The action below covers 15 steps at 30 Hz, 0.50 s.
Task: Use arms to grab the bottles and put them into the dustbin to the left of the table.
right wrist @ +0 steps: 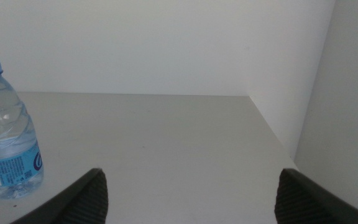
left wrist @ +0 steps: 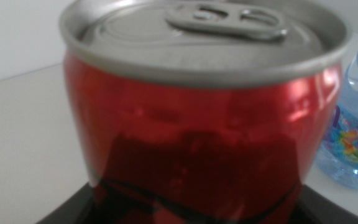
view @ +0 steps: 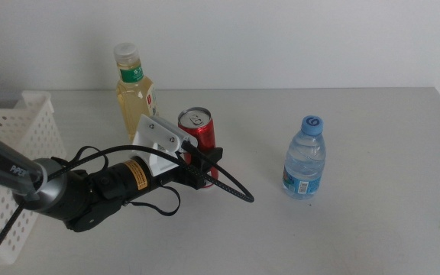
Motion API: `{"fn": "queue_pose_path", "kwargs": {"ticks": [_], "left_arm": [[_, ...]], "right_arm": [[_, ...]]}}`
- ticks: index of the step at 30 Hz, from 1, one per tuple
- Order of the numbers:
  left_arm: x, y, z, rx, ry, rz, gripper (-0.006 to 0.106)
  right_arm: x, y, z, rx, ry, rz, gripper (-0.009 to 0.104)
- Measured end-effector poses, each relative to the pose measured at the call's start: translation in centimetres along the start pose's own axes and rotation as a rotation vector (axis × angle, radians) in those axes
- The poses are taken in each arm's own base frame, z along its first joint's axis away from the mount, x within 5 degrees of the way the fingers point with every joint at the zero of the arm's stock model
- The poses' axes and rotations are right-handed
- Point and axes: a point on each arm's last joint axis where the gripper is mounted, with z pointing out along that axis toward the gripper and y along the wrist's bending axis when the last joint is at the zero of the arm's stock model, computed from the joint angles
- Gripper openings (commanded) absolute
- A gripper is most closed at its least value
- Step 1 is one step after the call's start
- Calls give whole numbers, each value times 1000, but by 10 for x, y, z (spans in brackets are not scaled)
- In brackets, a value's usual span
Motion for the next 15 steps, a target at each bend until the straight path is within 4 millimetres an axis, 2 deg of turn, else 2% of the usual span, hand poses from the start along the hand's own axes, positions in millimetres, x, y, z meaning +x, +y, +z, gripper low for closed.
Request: {"fn": "queue_pose_path", "kwargs": {"ticks": [3, 5, 10, 15], "left_arm": [[0, 0, 0, 5, 4, 25, 16], [-1, -1, 0, 5, 12, 35, 11], [-13, 1, -6, -52, 80, 67, 11], [-49, 0, -20, -136, 71, 97, 11]], "right_arm": [[0, 0, 0, 0, 0, 0, 94], [0, 0, 0, 0, 0, 0, 94], [0, 0, 0, 0, 0, 0, 94], [0, 0, 0, 0, 0, 0, 94]]}}
